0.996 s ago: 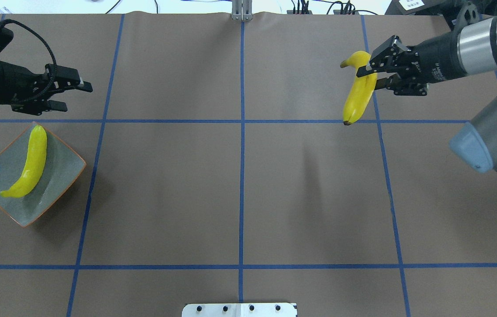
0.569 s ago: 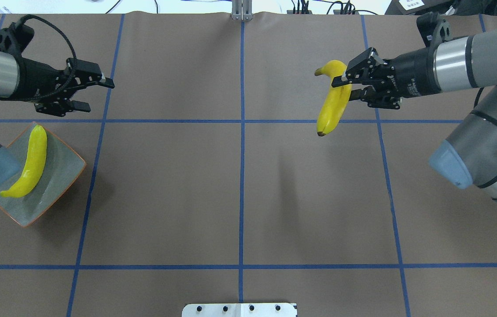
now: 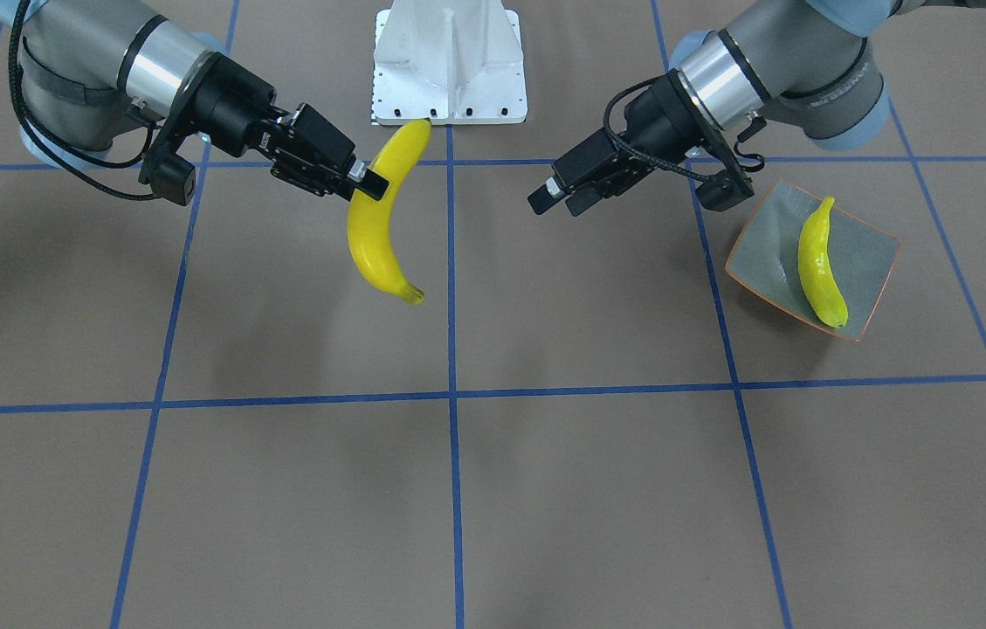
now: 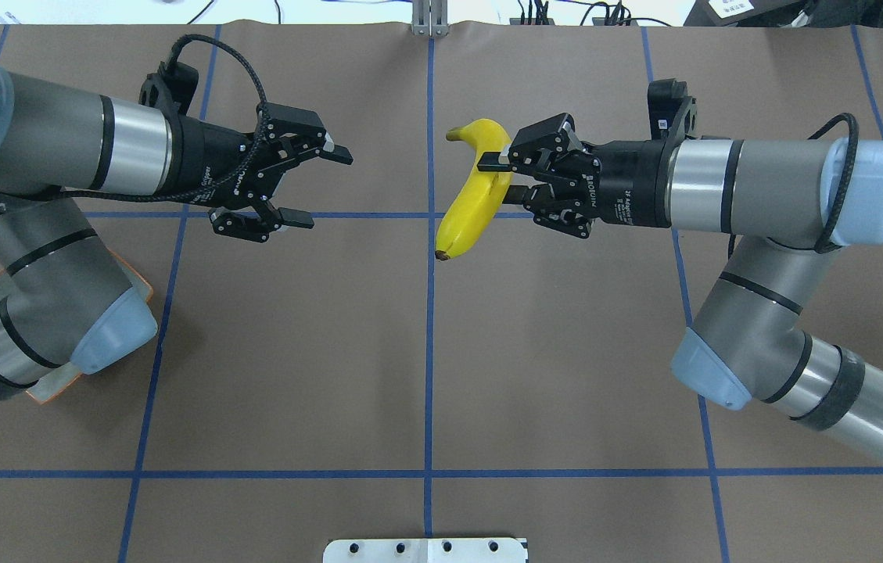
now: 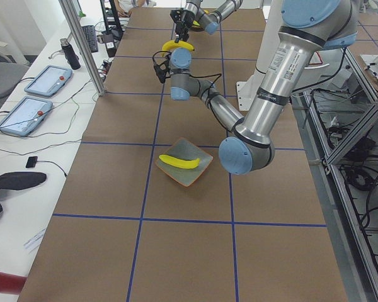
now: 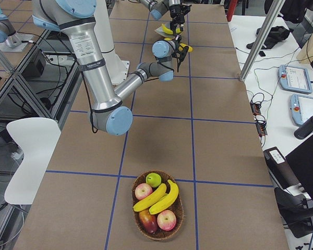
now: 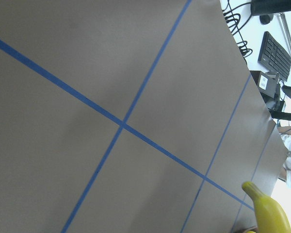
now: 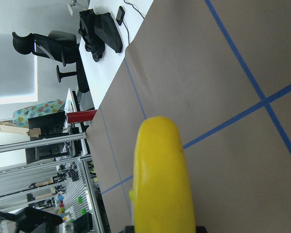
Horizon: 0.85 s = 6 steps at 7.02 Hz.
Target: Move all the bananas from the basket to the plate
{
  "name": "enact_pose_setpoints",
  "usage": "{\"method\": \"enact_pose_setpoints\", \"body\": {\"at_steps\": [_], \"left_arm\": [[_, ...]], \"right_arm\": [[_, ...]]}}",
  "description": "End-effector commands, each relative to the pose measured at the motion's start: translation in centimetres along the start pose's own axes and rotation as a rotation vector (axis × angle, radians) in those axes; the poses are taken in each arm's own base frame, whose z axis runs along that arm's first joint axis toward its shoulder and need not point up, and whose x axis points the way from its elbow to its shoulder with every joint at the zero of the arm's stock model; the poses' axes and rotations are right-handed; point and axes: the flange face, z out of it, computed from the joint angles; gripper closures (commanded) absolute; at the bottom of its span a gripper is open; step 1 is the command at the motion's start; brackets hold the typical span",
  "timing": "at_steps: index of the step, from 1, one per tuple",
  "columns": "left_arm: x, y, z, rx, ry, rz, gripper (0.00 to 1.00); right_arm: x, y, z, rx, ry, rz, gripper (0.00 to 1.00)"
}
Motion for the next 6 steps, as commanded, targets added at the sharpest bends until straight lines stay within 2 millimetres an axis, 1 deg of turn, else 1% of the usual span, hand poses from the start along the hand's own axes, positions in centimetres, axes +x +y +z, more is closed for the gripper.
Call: {"method": "enact_pose_setpoints", "body": {"at_steps": [1,2,4,6], "left_arm": [[0.7,1.3,0.5,-0.017,0.044,-0.006,0.01],[0.9,1.6,0.2,-0.039,0.087,-0.035,0.01],[1.1,2.2,-0.3,-0.069,0.126,-0.074,0.01],[2.2,2.8,0.0,-0.076,0.156,-0.099,0.01]], "right_arm": [[1.0,3.1,1.6,0.012,-0.105,0.045,1.00],[1.7,3.8,2.4,0.018,-0.128,0.050,1.00],[1.9,3.7,2.3,-0.015,-0.187,0.035,1.00],[2.2,3.5,2.5,-0.053,-0.260,0.021,1.00]]}}
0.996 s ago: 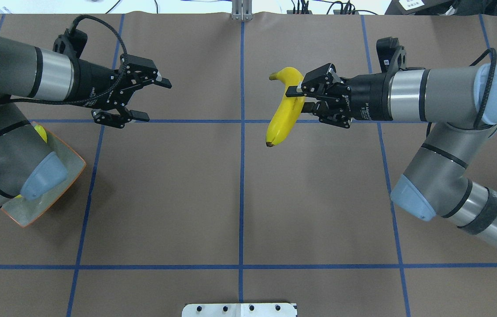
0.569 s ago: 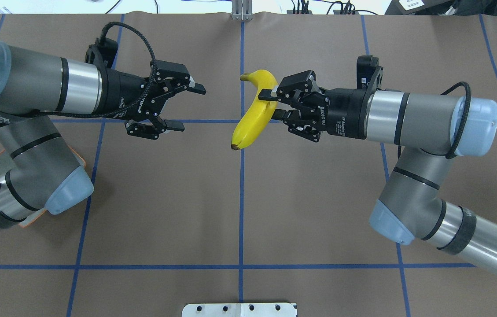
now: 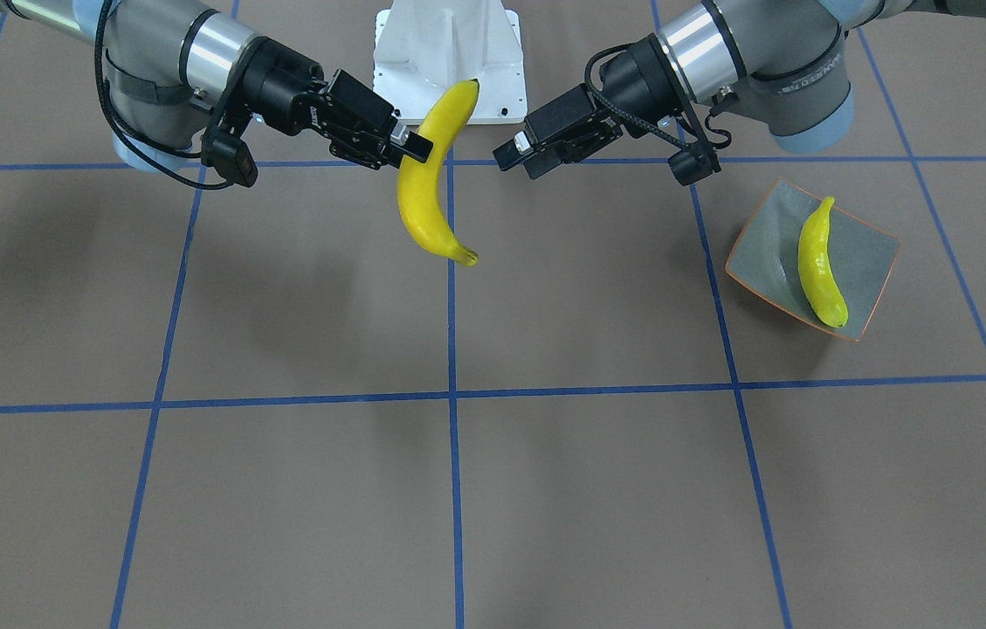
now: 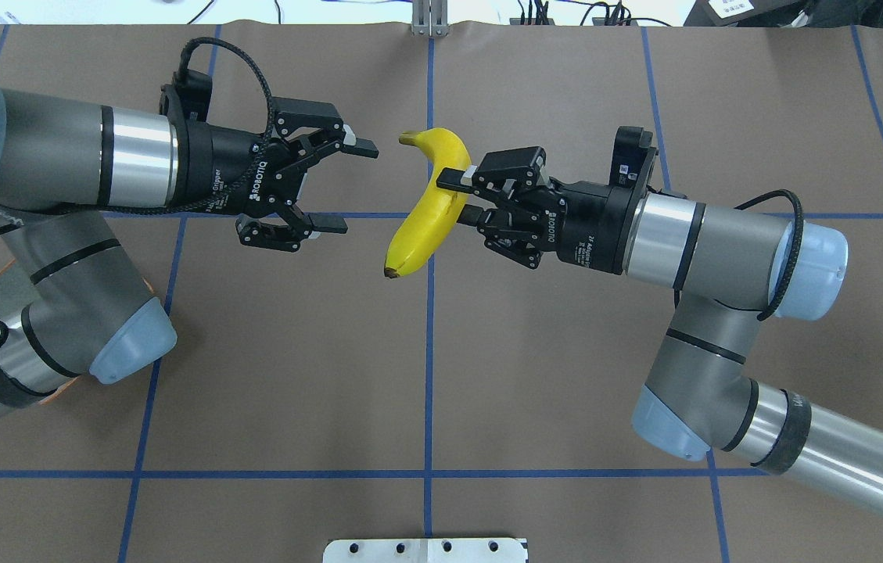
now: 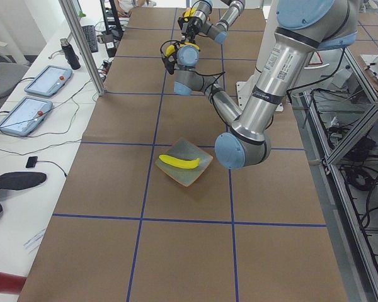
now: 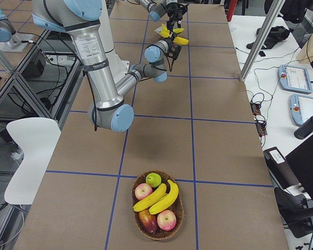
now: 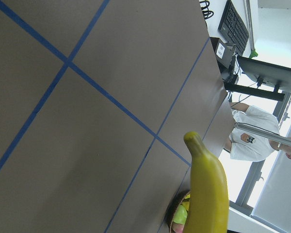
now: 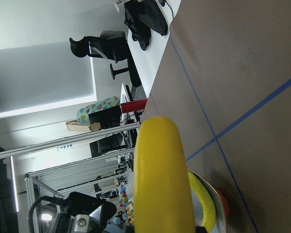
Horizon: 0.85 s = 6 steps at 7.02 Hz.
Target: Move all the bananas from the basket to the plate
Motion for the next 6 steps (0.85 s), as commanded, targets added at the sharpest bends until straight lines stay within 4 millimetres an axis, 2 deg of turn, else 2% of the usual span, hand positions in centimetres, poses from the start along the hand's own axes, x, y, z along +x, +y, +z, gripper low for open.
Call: {"method": "enact_pose_setpoints", "body": {"at_steps": [1,2,4,6], "left_arm": [[1.4,1.1,1.7,-0.007,0.082,-0.051,0.01],[1.0,1.9,2.8,-0.013,0.140,-0.054,0.01],[1.4,2.2,2.9,-0.022,0.168,-0.042,0.01],[1.6,2.0,2.6,-0.018,0.217,-0.033,0.01]], "right_arm": [[0.5,-0.3,0.1,-0.035,-0.063,-0.014,1.00],[0.2,-0.2,0.1,-0.046,-0.084,-0.016,1.00],[-0.5,0.2,-0.2,-0.058,-0.170,-0.016,1.00],[0.3,0.9,-0.4,-0.087,-0.220,-0.001,1.00]]}}
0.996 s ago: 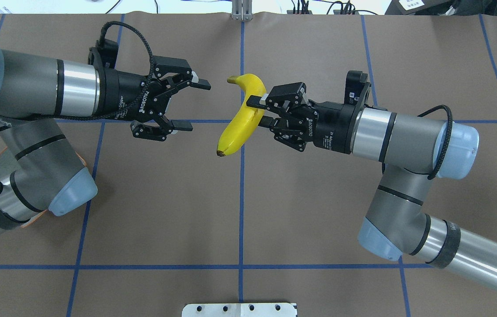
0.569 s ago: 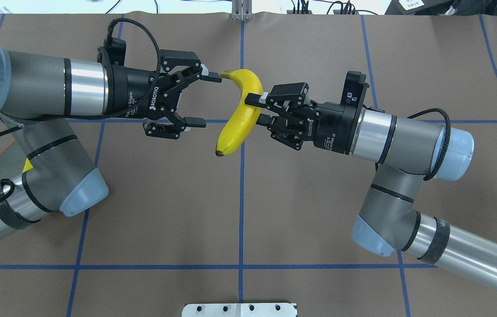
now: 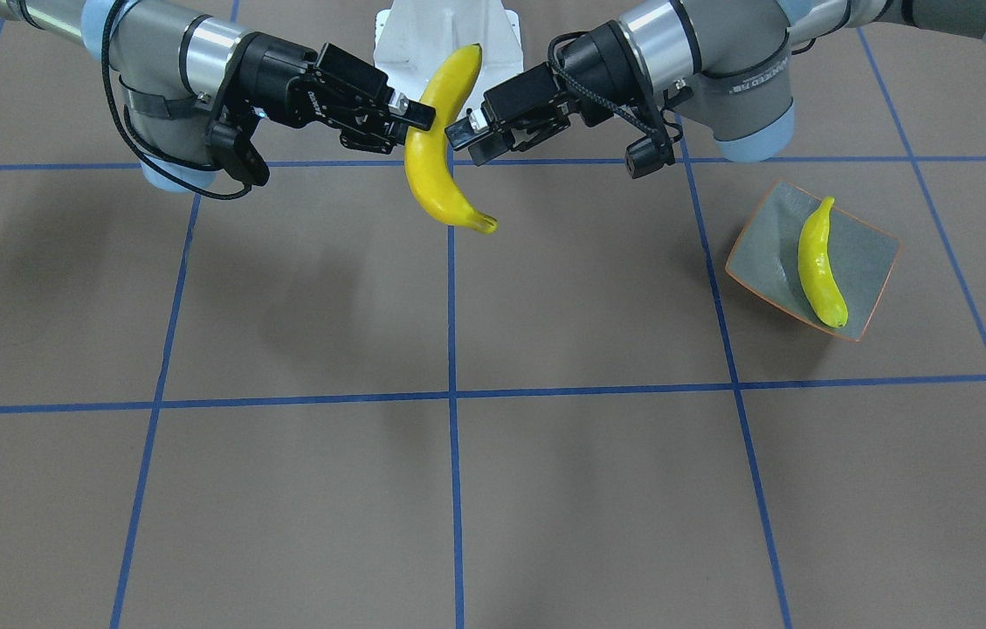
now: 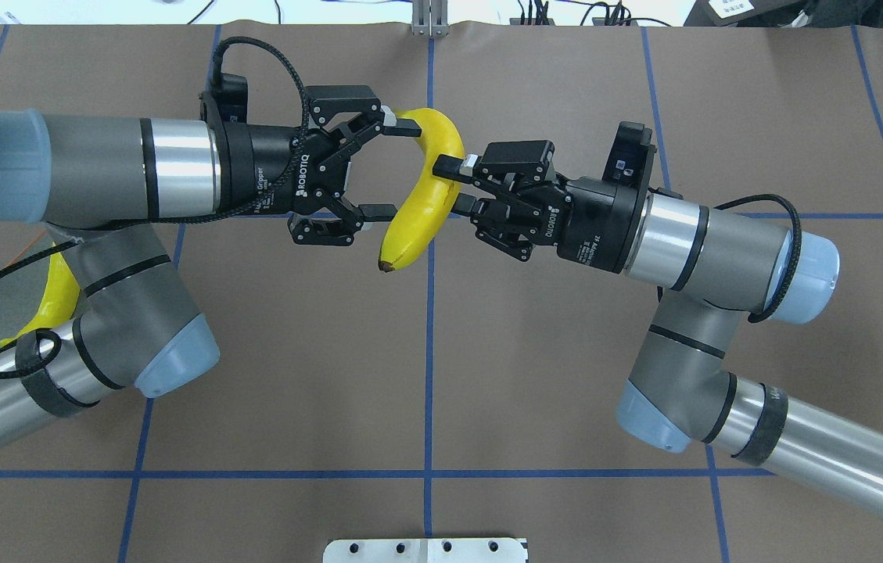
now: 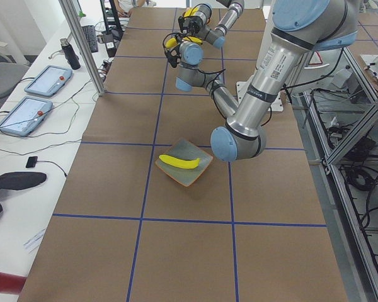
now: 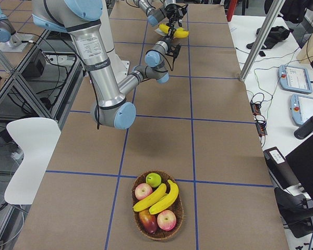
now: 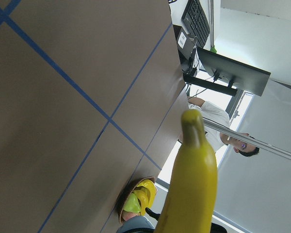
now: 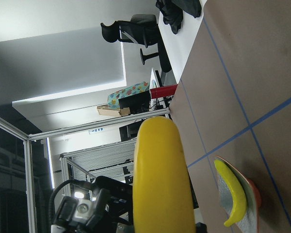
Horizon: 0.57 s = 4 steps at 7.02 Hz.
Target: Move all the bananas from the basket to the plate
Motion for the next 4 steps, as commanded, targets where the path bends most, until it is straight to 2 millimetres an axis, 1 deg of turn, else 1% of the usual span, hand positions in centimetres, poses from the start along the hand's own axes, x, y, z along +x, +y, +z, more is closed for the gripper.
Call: {"method": "enact_pose_setpoints", "body": {"at_steps": [1,4], "left_arm": [[0.19,0.07,-0.27,-0.009,0.051,0.000,0.01],[-0.56,0.17,0.24,-0.004,0.083,0.006,0.01]], "right_arm": [[0.62,0.83,-0.29,-0.029,-0.039,0.016,1.00],[0.89,1.49,-0.11,-0.016,-0.071,0.044,1.00]]}}
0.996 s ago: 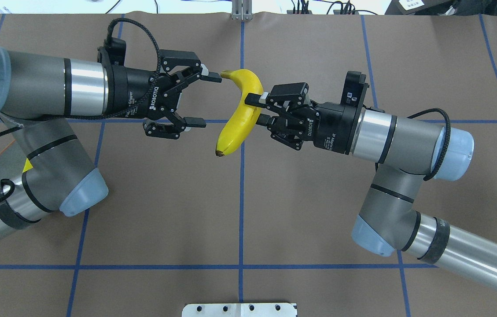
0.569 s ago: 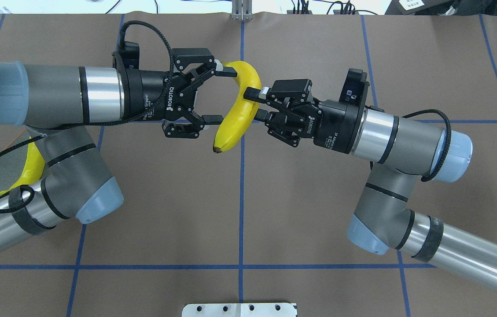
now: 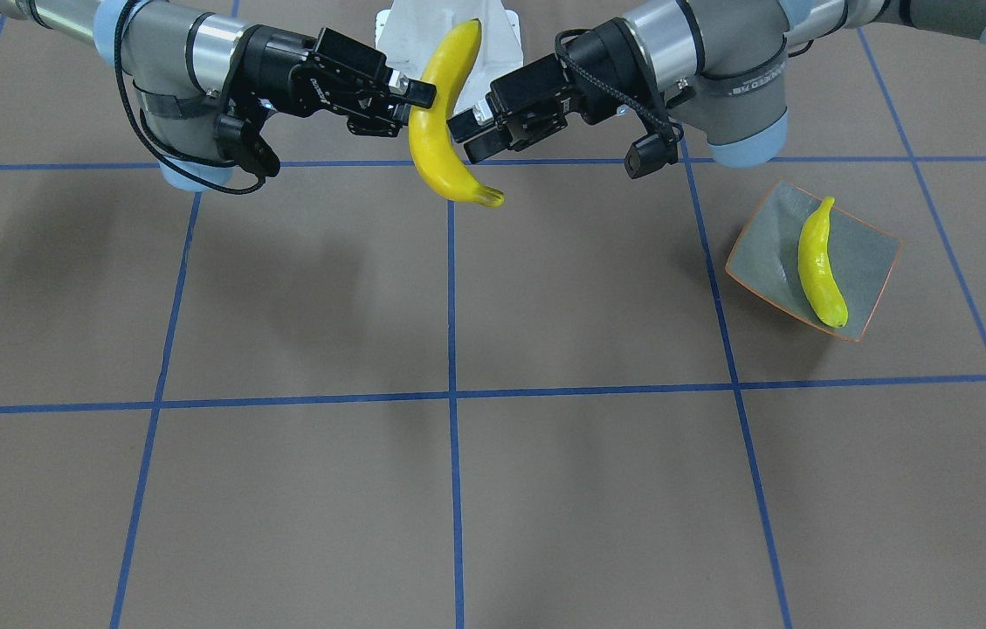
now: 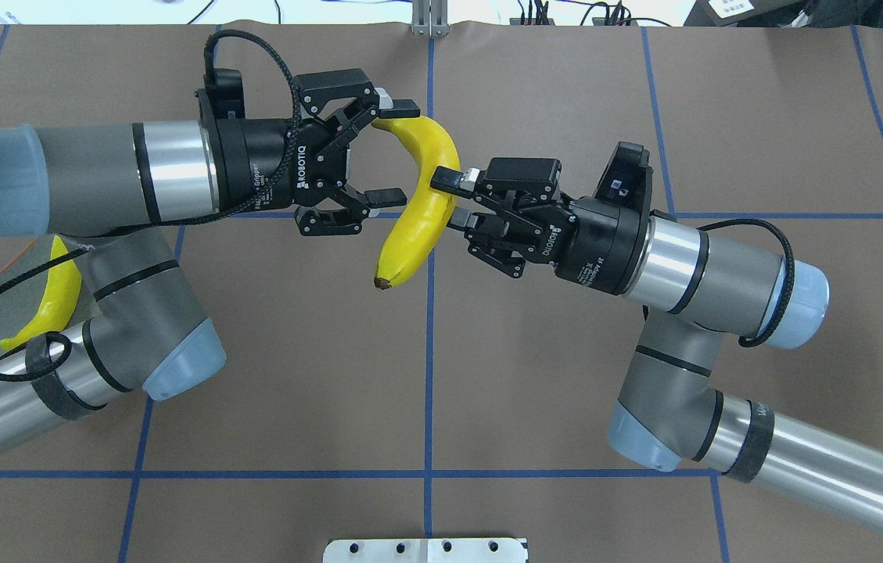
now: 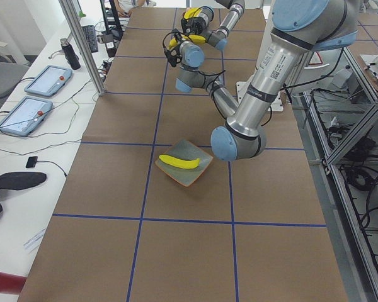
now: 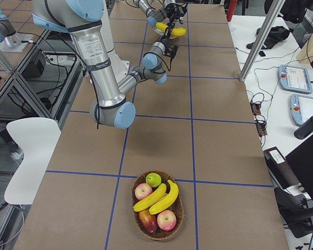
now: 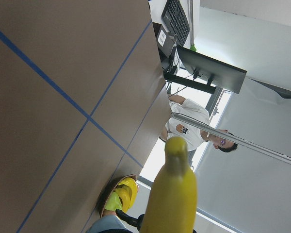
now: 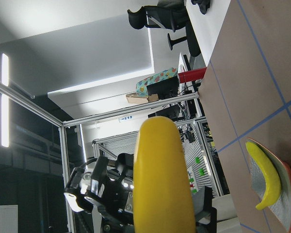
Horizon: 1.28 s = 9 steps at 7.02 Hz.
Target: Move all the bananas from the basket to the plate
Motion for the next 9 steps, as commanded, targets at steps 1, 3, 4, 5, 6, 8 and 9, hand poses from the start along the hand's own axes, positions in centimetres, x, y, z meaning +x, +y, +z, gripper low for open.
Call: {"method": "enact_pose_setpoints", "body": {"at_steps": [1,3,4,5,6,8,9], "left_arm": [[-0.42,0.17,0.32,0.005,0.016,0.007,0.01],[-0.42,0.44,0.59,0.003,0.035,0.007,0.03],[-0.67,0.64,0.90,-0.006,0.041,0.006,0.05],[-0.74,0.55,0.93,-0.005,0.042,0.006,0.05],[-0.74,0.54,0.93,-0.005,0.042,0.006,0.05],[-1.00,0.59,1.11,0.000,0.045,0.003,0.06],[-1.32,0.56,1.27,-0.001,0.045,0.001,0.06]], "right_arm": [[0.04,0.21,0.09,0.015,-0.020,0.033,1.00],[0.14,0.29,0.18,0.022,-0.026,0.044,1.00],[0.14,0.35,0.27,0.023,-0.027,0.051,1.00],[0.25,0.47,0.31,0.021,-0.026,0.054,1.00],[0.34,0.71,0.33,0.017,-0.026,0.057,1.00],[0.51,1.09,0.47,0.010,-0.026,0.062,1.00],[0.38,1.17,0.46,0.009,-0.028,0.062,1.00]]}}
